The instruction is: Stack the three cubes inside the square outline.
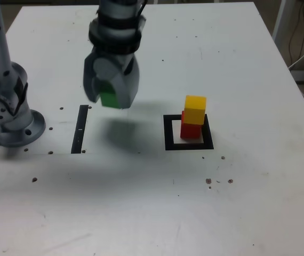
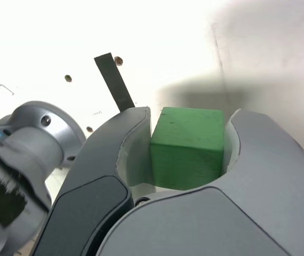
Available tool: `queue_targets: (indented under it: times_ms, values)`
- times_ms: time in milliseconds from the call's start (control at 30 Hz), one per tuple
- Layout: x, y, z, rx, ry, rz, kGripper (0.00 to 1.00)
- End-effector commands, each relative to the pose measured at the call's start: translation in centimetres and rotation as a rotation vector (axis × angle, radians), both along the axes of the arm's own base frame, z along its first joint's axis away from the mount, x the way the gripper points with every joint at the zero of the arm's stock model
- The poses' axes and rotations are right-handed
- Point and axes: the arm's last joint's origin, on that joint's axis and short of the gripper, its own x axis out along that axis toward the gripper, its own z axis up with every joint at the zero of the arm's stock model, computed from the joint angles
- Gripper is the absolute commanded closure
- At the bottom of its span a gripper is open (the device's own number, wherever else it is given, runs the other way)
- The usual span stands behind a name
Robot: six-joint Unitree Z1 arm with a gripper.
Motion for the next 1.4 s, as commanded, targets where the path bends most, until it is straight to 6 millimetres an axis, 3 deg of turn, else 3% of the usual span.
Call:
queue_targets:
  times_ms: [0, 200, 400, 1033, 1367]
  values:
    - [0.6, 0.1, 1.0, 0.006, -0.004, 0.012, 0.69]
    - [2.2, 0.1, 3.5, 0.002, -0.021, 0.040, 0.69]
    - [4.2, -0.1, 4.6, -0.034, -0.039, 0.074, 0.69]
    - [10.5, -1.7, 6.1, -0.046, -0.109, 0.122, 0.69]
    - [12.6, -2.0, 4.8, -0.049, -0.075, 0.103, 0.69]
